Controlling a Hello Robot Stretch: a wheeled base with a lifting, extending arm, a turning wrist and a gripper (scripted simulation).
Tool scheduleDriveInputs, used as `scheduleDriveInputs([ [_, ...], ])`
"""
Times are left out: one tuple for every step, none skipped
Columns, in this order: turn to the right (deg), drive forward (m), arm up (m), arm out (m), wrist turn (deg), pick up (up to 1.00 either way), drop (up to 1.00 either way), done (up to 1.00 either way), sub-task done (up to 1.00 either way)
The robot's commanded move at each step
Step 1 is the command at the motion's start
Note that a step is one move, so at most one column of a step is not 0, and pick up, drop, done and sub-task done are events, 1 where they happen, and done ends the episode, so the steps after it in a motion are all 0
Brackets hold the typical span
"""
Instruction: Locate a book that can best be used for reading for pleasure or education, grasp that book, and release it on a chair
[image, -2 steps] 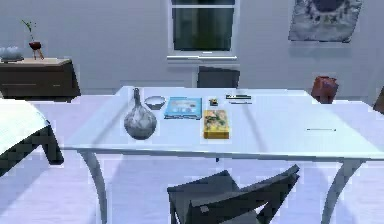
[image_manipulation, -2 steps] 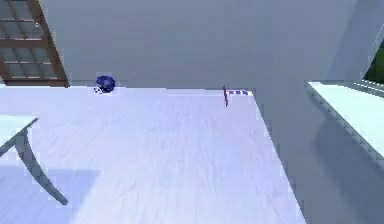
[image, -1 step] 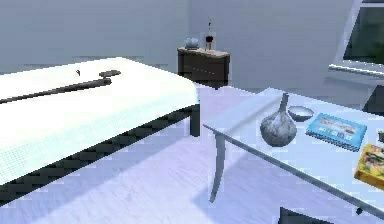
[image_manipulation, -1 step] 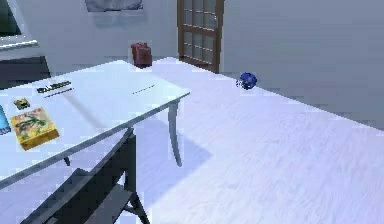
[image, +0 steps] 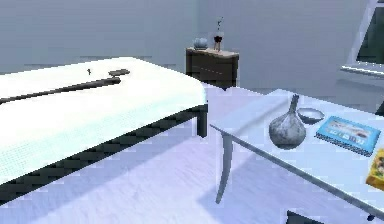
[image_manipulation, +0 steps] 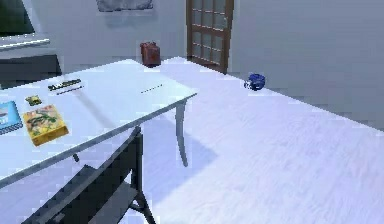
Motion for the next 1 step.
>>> scheduleDriveInputs([
  [-45.0, 0.0, 0.0, 0.0, 0.0, 0.0, 0.0, 0.0, 0.0],
])
